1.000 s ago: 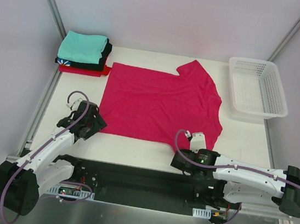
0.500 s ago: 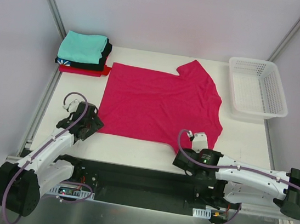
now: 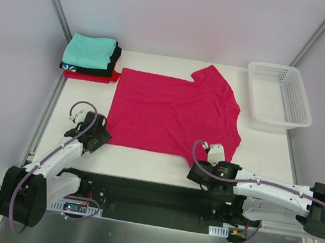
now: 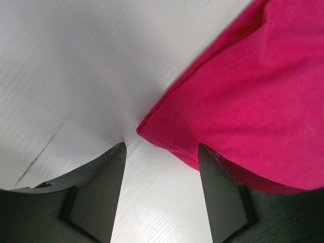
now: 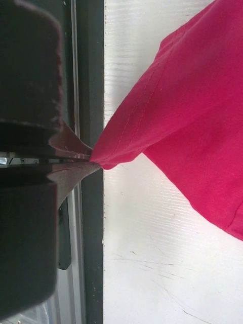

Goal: Fold and stack the t-shirts

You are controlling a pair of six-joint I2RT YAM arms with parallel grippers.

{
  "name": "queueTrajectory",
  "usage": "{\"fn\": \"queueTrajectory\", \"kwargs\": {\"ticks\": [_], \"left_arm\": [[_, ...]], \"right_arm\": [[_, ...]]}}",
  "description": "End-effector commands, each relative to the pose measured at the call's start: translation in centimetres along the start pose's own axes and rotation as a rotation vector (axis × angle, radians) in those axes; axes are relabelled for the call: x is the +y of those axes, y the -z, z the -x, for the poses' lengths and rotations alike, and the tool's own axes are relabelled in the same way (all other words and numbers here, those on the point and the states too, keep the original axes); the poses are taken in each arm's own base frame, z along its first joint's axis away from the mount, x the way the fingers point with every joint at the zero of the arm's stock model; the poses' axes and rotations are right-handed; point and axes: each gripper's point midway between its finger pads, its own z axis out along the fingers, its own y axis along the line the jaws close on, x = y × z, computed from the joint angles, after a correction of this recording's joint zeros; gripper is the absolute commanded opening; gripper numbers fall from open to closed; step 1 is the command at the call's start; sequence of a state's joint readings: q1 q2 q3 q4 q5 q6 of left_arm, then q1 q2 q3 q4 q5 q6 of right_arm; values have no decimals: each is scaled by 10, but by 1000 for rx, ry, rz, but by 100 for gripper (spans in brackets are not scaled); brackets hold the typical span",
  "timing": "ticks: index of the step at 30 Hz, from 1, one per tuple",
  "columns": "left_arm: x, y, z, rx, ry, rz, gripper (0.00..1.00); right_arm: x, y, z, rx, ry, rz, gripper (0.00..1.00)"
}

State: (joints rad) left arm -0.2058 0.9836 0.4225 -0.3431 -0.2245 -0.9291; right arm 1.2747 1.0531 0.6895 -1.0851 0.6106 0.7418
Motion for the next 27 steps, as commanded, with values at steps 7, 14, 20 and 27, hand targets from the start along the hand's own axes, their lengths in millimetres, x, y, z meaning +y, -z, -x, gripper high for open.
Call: {"fn": "queueTrajectory", "kwargs": {"ticks": [7,14,20,27], "left_arm": [[-2,-8,15,-41,31,-5,52],[-1,-17,17,-27,31,8,41],[-4,-20,16,-12,37,0,15],[-9,-14,17,-9,30,-34,1]], "right_arm": [[-1,-3,-8,32,26,-8,1],[0,-4,-8,43,30,-8,1],[1,-4,-4,46,26,-9,1],[-6,2,11,26,26,-25,1]]}}
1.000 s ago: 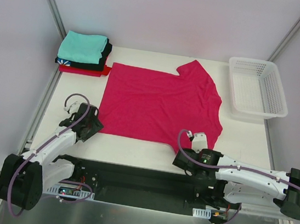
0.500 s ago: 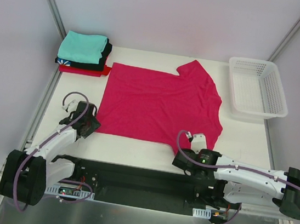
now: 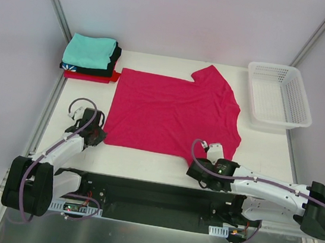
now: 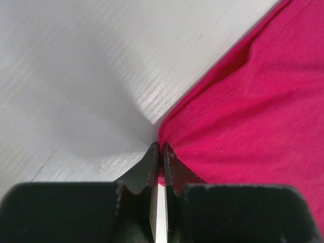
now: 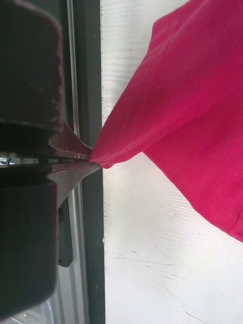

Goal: Fold and stack the t-shirts

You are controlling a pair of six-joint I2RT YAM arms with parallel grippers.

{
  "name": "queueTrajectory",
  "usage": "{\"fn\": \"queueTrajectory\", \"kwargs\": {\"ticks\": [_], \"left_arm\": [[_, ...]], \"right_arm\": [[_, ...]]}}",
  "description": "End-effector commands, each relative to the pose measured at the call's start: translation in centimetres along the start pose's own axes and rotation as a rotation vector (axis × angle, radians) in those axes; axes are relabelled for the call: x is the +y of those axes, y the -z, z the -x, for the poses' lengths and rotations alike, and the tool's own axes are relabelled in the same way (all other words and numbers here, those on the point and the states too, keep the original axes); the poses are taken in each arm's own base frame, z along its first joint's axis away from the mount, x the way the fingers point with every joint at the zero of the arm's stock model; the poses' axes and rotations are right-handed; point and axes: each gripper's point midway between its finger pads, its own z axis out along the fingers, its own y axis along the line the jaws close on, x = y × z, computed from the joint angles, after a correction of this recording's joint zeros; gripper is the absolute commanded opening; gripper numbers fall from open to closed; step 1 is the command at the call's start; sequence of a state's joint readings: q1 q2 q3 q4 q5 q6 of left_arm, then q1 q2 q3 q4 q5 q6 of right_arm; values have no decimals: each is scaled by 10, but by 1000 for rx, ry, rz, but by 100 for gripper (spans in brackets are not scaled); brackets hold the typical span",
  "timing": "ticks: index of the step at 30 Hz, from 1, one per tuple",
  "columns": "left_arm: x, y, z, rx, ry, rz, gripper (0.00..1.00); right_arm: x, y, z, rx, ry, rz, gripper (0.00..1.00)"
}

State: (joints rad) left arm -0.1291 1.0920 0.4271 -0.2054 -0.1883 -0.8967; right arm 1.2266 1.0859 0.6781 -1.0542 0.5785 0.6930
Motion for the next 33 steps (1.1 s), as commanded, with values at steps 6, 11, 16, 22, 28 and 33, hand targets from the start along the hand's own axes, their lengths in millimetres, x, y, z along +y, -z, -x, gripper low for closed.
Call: {"fn": "queueTrajectory", "kwargs": {"ticks": [6,11,16,22,28,33], "left_arm": [[-2,19,4,-2,-15,-39,0],[-8,35,13,-17,-32,-58,0],[-15,49,20,-15,-44,-70,0],[-19,59,25,-23,-45,-81,0],[-18,64,29,-42,-48,-80,0],[-20,67,31,-36,-55,-82,0]], "right_arm": [[-24,17,39,-44,-58,-22,1],[-39,22,58,-68,-74,-24,1],[-48,24,71,-72,-102,-26,1],[-55,26,77,-77,-109,-28,1],[-64,25,79,-76,-123,-43,1],[-67,27,87,-83,-146,-38,1]]}}
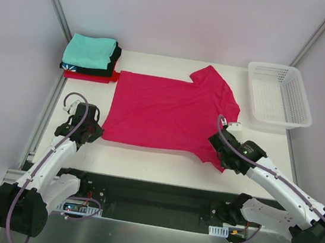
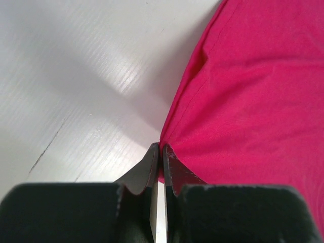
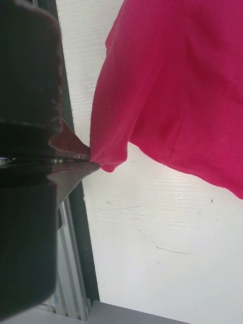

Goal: Fold and stack the t-shirts

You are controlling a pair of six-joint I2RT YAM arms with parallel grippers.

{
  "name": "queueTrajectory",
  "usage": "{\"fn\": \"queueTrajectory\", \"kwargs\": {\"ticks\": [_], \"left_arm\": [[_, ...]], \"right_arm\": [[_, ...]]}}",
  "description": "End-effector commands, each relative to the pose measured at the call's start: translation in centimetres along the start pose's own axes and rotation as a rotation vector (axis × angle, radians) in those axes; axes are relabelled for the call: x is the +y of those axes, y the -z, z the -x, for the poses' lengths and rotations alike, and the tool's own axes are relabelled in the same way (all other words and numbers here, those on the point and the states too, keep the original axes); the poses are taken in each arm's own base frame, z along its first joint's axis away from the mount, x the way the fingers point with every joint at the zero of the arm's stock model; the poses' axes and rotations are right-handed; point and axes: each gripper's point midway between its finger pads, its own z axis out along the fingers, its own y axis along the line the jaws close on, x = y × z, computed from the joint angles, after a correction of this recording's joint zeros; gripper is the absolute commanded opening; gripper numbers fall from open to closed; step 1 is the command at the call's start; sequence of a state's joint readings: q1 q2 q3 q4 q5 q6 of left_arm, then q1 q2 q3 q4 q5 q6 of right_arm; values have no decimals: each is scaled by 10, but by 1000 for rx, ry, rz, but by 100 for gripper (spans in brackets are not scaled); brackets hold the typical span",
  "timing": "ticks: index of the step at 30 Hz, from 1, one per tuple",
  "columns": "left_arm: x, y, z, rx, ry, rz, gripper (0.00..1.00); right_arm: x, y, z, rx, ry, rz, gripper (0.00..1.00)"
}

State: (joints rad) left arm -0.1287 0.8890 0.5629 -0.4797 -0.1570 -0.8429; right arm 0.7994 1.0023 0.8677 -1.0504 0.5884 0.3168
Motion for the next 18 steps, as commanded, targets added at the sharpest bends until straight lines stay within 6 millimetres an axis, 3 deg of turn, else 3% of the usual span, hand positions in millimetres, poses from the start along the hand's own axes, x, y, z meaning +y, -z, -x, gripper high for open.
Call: {"fn": "queueTrajectory", "kwargs": {"ticks": [1,10,18], "left_arm": [[-8,10,13,-21,-12,-15,0],[-18,25,22,-35,-13,-52,0],[-26,27,30,-36,-25,-54,0]], "right_arm": [[-4,11,21,-44,-22,19,1],[0,19,45,-58,6,32,1],[0,16,59,-53,4,27,1]]}}
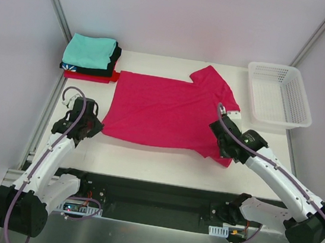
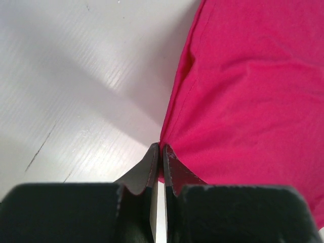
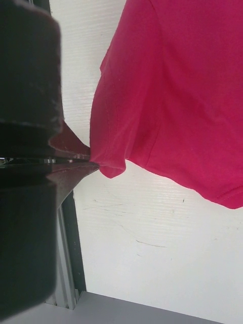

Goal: Fold and stack the t-shirts

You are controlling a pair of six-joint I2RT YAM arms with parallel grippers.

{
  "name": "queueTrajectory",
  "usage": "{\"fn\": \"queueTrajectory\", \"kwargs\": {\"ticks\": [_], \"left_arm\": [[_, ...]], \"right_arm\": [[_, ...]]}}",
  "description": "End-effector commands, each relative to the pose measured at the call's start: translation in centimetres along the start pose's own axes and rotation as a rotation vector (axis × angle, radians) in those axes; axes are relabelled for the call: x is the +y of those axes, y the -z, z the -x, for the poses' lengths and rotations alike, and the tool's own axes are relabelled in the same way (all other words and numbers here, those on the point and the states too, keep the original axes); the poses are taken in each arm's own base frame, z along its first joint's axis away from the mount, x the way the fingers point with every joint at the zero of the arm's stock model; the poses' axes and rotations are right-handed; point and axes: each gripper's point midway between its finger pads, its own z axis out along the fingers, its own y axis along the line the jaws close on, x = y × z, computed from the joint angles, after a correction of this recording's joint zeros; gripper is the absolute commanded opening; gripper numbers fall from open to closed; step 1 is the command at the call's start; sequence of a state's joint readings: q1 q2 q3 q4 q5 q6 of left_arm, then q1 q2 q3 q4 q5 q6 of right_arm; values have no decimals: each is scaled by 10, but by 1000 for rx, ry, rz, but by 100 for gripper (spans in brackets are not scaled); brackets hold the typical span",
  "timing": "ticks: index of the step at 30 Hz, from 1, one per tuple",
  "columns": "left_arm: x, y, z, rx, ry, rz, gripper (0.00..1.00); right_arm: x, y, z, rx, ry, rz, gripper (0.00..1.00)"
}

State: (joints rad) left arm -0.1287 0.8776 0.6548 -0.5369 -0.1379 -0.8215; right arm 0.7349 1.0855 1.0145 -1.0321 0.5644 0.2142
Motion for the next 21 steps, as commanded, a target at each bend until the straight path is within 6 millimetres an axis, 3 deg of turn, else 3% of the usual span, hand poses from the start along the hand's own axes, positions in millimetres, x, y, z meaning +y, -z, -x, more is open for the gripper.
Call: {"fn": "queueTrajectory", "kwargs": {"ticks": [1,10,16,21], "left_arm": [[-12,7,17,-18,-9,-9,0],[-33,6,36,-25,-14,-15,0],[-37,1,40,-16,-15,2,0],[-37,-4,41,-11,-15,10,0]], "right_arm": [[-2,4,21,-28,-1,4,1],[-5,0,55,-28,-32,8,1],[-5,-1,81,-37,-44,19,1],[4,-14,91,-7,-18,22,1]]}}
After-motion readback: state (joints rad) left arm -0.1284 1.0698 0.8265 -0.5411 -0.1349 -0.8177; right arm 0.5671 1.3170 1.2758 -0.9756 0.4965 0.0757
